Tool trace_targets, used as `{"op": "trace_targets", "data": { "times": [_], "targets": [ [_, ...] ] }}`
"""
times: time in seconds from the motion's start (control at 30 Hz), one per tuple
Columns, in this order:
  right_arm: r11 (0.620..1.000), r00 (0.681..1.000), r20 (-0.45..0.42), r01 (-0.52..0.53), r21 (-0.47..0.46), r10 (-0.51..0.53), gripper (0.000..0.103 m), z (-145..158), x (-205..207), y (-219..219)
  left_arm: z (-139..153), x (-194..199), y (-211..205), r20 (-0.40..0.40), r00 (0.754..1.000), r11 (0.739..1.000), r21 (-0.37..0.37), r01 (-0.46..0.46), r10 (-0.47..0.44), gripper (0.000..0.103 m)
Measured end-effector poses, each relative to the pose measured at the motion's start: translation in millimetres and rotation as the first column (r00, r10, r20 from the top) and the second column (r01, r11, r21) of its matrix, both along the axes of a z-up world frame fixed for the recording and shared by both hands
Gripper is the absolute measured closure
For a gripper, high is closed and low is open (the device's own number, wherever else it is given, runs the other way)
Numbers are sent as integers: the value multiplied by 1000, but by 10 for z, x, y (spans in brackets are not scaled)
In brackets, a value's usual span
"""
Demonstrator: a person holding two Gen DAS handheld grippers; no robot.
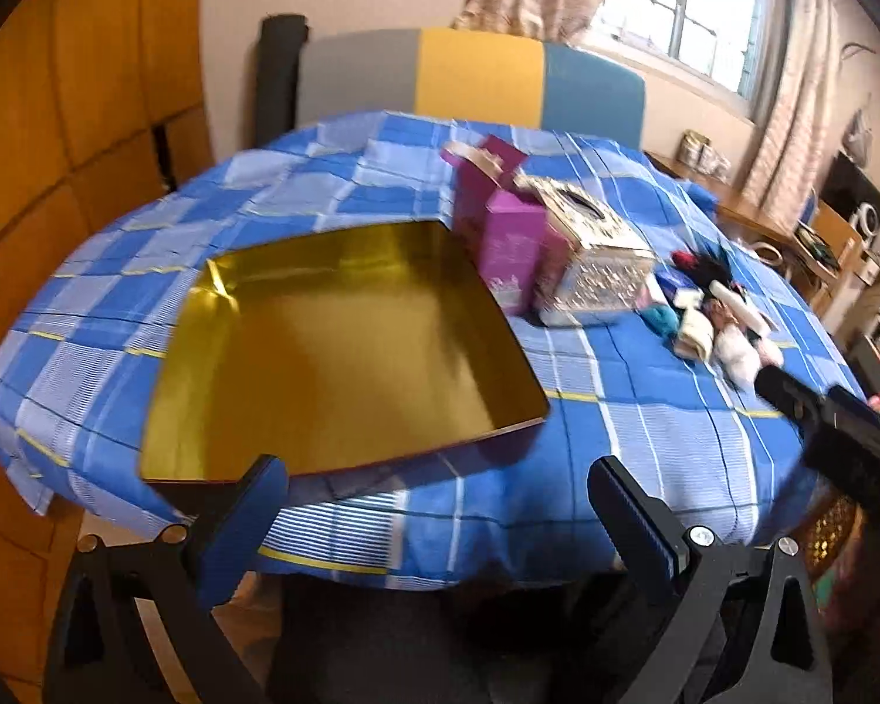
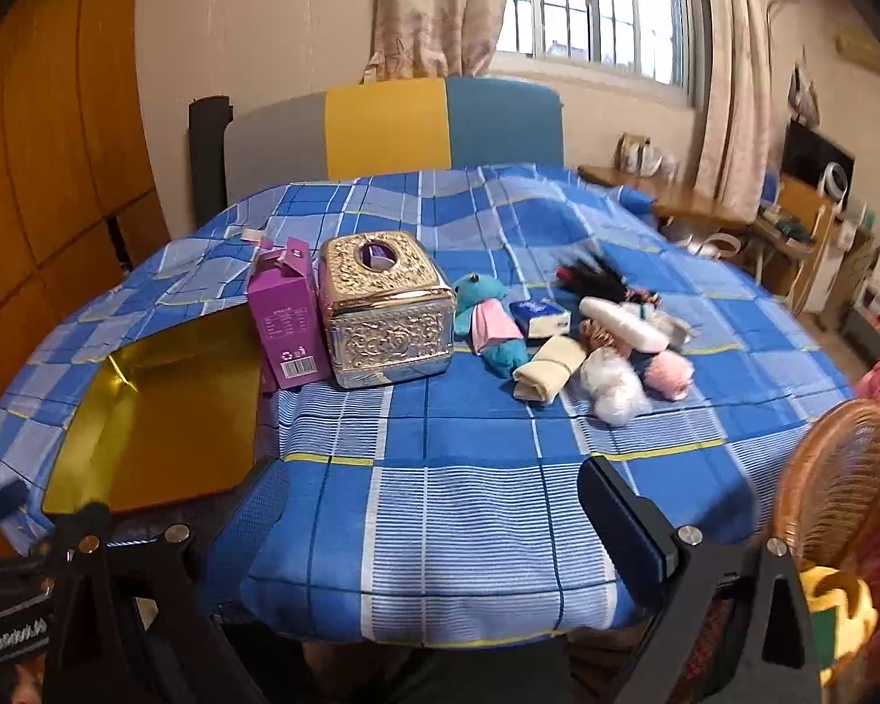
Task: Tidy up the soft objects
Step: 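Move both tools toward the soft items beside the silver tissue box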
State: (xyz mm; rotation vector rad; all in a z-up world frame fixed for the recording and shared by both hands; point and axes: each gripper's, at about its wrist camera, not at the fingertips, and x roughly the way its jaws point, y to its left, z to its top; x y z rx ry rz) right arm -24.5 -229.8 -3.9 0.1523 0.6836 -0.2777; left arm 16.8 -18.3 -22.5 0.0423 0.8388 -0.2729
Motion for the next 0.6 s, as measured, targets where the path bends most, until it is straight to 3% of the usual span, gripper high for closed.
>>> {"op": "trace_targets", "data": {
  "times": [0.1,0.2,0.27,0.33,0.6],
  "targets": [
    [1000,1000,-6,1,23,-1,2,-80,103,-238,-81,39,-119,-39,999,999,21,30,-29,0],
    [1000,996,-89,-12,8,13,2,-243,297,-476,-170,102,-236,-116,990,996,20,87,-85,0],
    [999,991,-130,11,33,-7,15,-356,385,-674,-217,115,-288,-149,983,994,25,110,-105,0],
    [995,984,-169,74,64,-62,21,-459,490,-967,-239,93,-362,-152,980,990,41,133,-126,0],
    [969,940,-315,189,157,-132,21,-614,1088,-1955,-230,28,-685,-126,971,963,151,222,-204,0]
  ]
}}
